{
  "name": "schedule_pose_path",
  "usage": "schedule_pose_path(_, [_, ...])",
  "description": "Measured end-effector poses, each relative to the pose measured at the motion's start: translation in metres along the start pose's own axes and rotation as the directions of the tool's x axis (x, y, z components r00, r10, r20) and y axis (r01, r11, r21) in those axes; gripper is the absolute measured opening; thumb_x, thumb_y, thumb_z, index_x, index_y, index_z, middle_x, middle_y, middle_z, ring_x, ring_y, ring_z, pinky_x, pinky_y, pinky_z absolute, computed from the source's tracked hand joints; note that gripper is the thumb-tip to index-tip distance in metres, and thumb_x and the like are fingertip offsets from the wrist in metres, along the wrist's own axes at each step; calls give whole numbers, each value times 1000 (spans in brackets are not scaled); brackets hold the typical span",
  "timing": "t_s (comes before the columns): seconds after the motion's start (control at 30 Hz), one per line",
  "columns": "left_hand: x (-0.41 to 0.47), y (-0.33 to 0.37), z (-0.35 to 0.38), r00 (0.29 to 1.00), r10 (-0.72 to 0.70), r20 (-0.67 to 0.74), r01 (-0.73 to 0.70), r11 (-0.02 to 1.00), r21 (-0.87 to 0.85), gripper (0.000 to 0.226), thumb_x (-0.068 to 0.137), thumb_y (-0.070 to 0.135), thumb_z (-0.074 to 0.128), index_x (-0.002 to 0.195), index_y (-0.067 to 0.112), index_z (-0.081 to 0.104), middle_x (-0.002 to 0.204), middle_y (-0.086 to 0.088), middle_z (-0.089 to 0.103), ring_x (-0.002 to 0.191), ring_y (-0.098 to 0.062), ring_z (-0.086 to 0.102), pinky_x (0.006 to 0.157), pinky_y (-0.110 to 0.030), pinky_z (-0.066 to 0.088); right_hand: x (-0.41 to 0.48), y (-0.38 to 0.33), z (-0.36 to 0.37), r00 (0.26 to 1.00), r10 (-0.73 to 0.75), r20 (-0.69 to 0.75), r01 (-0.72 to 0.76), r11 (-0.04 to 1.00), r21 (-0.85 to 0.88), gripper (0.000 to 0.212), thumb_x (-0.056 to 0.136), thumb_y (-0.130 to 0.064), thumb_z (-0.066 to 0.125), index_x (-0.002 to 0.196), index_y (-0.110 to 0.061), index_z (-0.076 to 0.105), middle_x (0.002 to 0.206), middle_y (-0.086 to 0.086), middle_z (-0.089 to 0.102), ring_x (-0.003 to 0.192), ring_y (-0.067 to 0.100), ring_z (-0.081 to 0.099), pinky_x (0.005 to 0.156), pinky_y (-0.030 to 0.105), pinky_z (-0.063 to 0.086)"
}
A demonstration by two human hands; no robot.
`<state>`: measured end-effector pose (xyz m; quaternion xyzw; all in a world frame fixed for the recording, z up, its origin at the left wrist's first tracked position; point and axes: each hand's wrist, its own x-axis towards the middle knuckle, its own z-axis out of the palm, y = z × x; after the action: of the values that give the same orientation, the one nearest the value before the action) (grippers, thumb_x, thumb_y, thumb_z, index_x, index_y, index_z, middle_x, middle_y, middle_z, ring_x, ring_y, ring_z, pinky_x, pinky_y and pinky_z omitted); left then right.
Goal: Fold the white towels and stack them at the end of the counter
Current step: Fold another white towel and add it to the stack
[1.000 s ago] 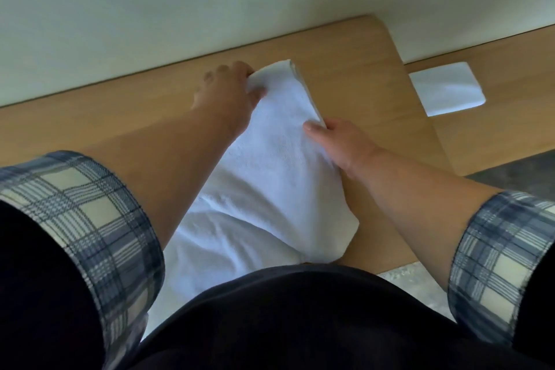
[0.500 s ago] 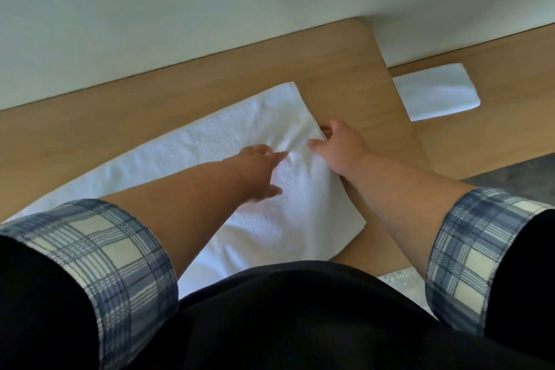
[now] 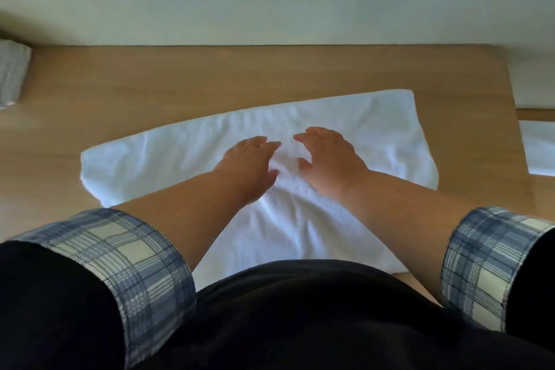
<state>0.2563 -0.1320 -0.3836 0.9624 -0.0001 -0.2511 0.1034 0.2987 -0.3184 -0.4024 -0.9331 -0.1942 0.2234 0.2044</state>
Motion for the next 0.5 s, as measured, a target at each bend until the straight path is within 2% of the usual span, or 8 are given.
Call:
schedule_pose_path(0.17, [-48, -107, 7, 984, -172, -47, 172, 985, -19, 63, 99, 56, 39, 155, 31, 22, 162, -1, 22, 149, -25, 15, 119, -42, 14, 27, -93, 35, 984, -109, 141, 123, 988, -95, 64, 99, -44, 50, 156, -31, 24, 165, 3, 15, 153, 24, 8, 120, 41, 14])
schedule_pose_path(0.33, [-99, -207, 17, 967, -234, -96, 228, 971, -72, 67, 97, 62, 34, 155, 32, 21, 163, -1, 16, 150, -25, 10, 121, -42, 9, 47, -194, 77, 968, -156, 197, 187, 971, -152, 69, 96, -45, 55, 156, -28, 26, 165, 9, 16, 151, 30, 12, 120, 42, 17])
schedule_pose_path(0.43, [-124, -263, 22, 926, -327, -187, 279, 929, -245, 70, 96, 59, 42, 155, 32, 17, 163, 0, 14, 148, -26, 16, 117, -43, 17, 60, -253, 98, 964, -179, 198, 210, 966, -151, 65, 96, -45, 56, 154, -26, 32, 163, 7, 21, 149, 30, 18, 119, 42, 21])
schedule_pose_path(0.5, [-129, -291, 25, 869, -469, -156, 363, 820, -443, 71, 96, 56, 44, 155, 29, 15, 161, -2, 18, 144, -28, 24, 114, -44, 25, 73, -285, 109, 964, -198, 179, 226, 963, -149, 60, 97, -43, 54, 152, -25, 36, 162, 5, 25, 147, 30, 23, 118, 42, 25])
